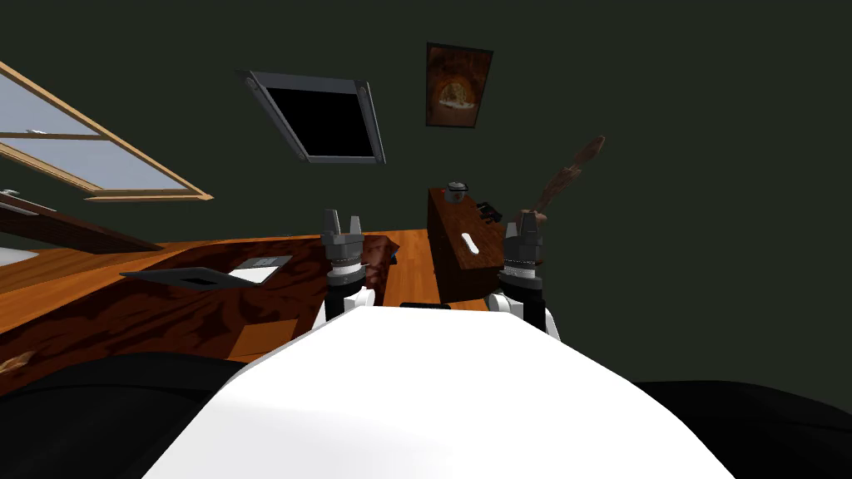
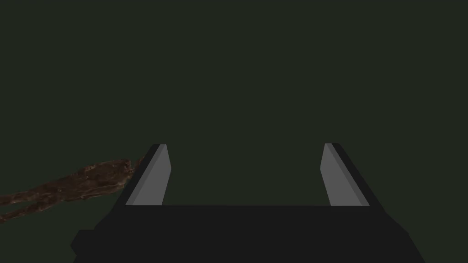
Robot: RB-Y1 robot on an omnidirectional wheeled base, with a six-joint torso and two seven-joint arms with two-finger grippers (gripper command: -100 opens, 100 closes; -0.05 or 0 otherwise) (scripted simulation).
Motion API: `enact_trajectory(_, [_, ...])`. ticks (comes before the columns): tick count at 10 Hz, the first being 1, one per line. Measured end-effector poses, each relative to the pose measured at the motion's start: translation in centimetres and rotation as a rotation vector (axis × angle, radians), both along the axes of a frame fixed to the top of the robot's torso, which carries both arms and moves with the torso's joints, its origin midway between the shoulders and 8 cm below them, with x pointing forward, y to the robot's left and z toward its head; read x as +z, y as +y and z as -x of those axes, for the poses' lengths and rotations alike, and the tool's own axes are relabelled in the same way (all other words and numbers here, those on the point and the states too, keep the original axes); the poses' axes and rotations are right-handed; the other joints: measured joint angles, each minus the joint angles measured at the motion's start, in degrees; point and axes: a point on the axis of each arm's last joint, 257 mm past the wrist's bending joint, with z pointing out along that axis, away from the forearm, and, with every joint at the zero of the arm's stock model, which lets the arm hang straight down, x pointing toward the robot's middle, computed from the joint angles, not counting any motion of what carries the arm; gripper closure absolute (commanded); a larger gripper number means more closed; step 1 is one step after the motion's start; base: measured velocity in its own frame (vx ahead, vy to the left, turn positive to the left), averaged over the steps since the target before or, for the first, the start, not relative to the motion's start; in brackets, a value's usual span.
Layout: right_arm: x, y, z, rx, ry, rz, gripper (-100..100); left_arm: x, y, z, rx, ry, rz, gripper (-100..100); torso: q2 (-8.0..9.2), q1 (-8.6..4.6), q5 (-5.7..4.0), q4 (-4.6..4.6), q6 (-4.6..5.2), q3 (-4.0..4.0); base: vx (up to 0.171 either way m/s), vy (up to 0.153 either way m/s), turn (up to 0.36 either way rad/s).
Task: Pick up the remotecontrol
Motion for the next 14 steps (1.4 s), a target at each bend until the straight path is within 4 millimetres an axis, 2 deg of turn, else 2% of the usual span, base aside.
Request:
enact_trajectory(3, [-2.5, 0.9, -0.3, 0.057, 0.06, 0.028, -100, 0.0, 0.0, 0.0, 0.0, 0.0, 0.0, 0, 0.45, -0.25, -0.06, 0.1, 0.0, 0.25, -0.124, -0.061, 0.078])
enact_trajectory(6, [-6.6, 1.4, -0.3, 0.123, 0.161, 0.034, -100, 0.0, 0.0, 0.0, 0.0, 0.0, 0.0, 0, 0.62, -0.28, -0.07, 0.14, 0.0, 0.36, -0.153, -0.057, 0.098])
enact_trajectory(9, [-10.5, 2.0, 0.3, 0.18, 0.262, 0.034, -100, 0.0, 0.0, 0.0, 0.0, 0.0, 0.0, 0, 0.34, -0.17, -0.04, 0.08, 0.0, 0.2, -0.091, -0.03, 0.072])
enact_trajectory(10, [-12.6, 2.6, 1.0, 0.199, 0.311, 0.025, -100, 0.0, 0.0, 0.0, 0.0, 0.0, 0.0, 0, 0.42, -0.13, -0.03, 0.09, 0.01, 0.25, -0.087, -0.021, 0.042])
enact_trajectory(13, [-15.8, 2.2, 1.8, 0.237, 0.401, 0.025, -100, 0.0, 0.0, 0.0, 0.0, 0.0, 0.0, 0, 0.26, -0.09, -0.02, 0.07, 0.01, 0.16, -0.069, -0.01, 0.073])
enact_trajectory(14, [-17.6, 2.1, 2.6, 0.251, 0.448, 0.021, -100, 0.0, 0.0, 0.0, 0.0, 0.0, 0.0, 0, 0.25, -0.08, -0.02, 0.06, 0.0, 0.15, -0.048, -0.007, 0.043])
